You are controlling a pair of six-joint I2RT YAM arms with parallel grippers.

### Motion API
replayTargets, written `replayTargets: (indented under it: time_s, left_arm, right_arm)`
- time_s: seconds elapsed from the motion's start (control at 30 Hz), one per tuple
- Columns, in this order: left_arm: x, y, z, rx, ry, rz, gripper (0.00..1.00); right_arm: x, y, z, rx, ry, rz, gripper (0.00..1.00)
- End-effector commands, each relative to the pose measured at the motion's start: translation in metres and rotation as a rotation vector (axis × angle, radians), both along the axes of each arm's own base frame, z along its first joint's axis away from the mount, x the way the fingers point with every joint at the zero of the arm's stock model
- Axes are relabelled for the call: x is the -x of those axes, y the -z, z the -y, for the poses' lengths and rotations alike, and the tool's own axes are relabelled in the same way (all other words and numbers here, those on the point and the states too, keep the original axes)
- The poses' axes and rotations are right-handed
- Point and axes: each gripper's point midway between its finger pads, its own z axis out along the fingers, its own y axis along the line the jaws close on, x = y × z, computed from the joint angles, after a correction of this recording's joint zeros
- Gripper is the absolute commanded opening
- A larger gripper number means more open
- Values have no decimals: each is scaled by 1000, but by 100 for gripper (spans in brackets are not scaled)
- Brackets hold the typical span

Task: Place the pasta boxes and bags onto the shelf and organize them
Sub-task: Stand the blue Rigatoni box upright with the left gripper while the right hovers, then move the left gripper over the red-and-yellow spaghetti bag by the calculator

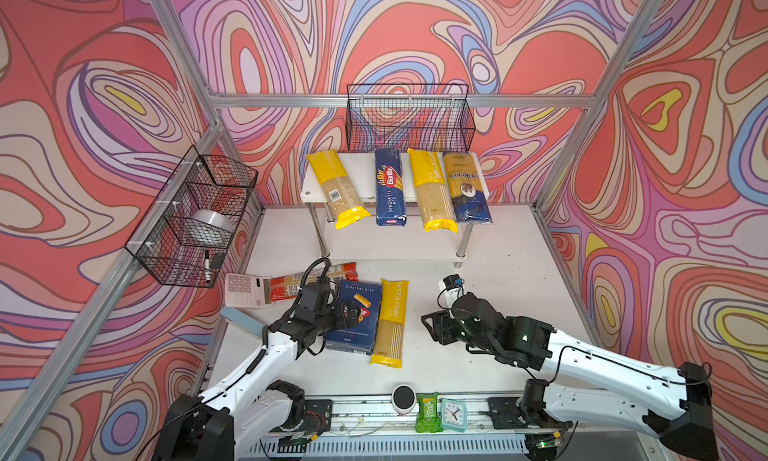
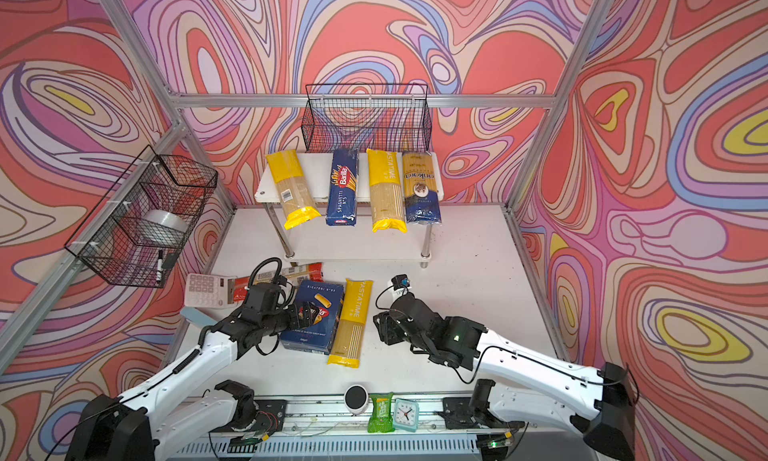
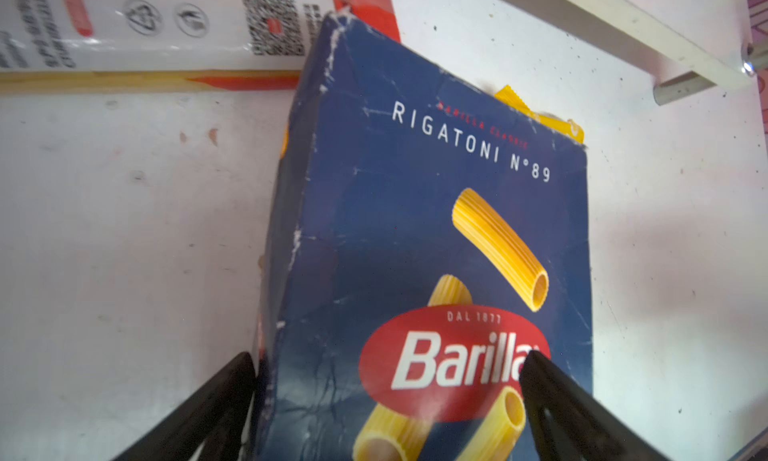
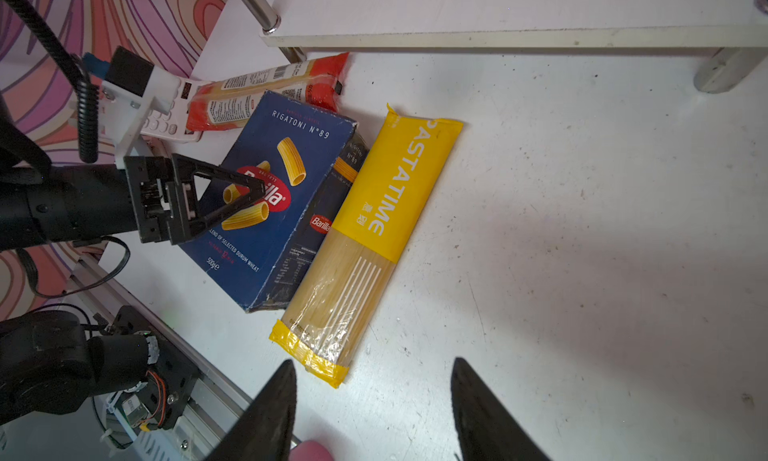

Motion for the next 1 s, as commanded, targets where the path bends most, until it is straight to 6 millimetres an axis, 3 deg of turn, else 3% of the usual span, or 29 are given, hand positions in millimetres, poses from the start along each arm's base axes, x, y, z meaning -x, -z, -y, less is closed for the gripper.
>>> replayTargets:
  time_s: [0.0, 0.07, 0.2, 0.3, 0.4, 0.5, 0.6, 0.73, 0.83, 0.97]
  left_arm:
    - [-6, -15, 30, 51, 43, 41, 100]
    - [-11, -24, 47, 42, 73, 57, 100]
    - [-8, -23, 75, -33, 114, 67, 100]
    - [-9, -24, 100, 20, 145, 70, 100]
    - [-13, -28, 99, -48, 137, 63, 100]
    - [-8, -41, 69, -160, 86, 79, 100]
    - [-1, -60, 22, -265, -17, 103, 100]
    - [2, -74, -32, -232, -147, 124, 100]
    - [-6, -81, -64, -231, -226, 161, 100]
    - [-32, -73, -90, -163, -305, 140, 100]
  right_arm:
    - [3, 8, 4, -12, 15, -17, 61]
    - [4, 13, 5, -14, 20, -26, 61]
    - [3, 15, 10, -18, 37, -20, 61]
    - [2, 14, 16, -22, 53, -10, 61]
    - [2, 13, 20, -28, 63, -10, 61]
    - [4, 14, 24, -30, 68, -16, 61]
    - [6, 13, 28, -32, 73, -17, 61]
    - [7, 12, 30, -38, 68, -16, 61]
    - [8, 11, 30, -42, 64, -14, 61]
    - [8, 12, 30, -51, 64, -16, 61]
